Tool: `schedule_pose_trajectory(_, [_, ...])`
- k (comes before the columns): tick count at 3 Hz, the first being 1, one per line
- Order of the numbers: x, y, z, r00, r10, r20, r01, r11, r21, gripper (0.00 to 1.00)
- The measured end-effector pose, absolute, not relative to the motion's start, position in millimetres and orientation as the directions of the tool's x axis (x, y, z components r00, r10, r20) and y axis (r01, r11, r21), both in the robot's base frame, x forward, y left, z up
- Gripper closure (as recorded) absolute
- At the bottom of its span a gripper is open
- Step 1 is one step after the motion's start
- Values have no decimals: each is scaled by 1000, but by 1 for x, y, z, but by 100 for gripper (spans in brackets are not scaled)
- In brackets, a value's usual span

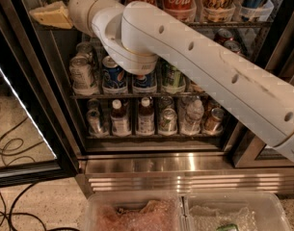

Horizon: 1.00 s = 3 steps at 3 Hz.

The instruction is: Pick green can from top shelf of fridge

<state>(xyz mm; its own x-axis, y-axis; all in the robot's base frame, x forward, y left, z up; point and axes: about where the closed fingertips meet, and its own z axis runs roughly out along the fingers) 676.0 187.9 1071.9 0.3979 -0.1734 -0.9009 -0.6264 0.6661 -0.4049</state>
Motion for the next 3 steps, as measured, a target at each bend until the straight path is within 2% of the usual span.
schedule_pose_trajectory(1, [676,188,1072,398,-173,-901,-626,666,-405,17])
schedule_pose_trajectory(2, [676,188,1072,398,-173,-901,-626,666,-405,35])
schedule_pose_trajectory(3, [676,188,1072,398,-173,-901,-626,666,-405,59])
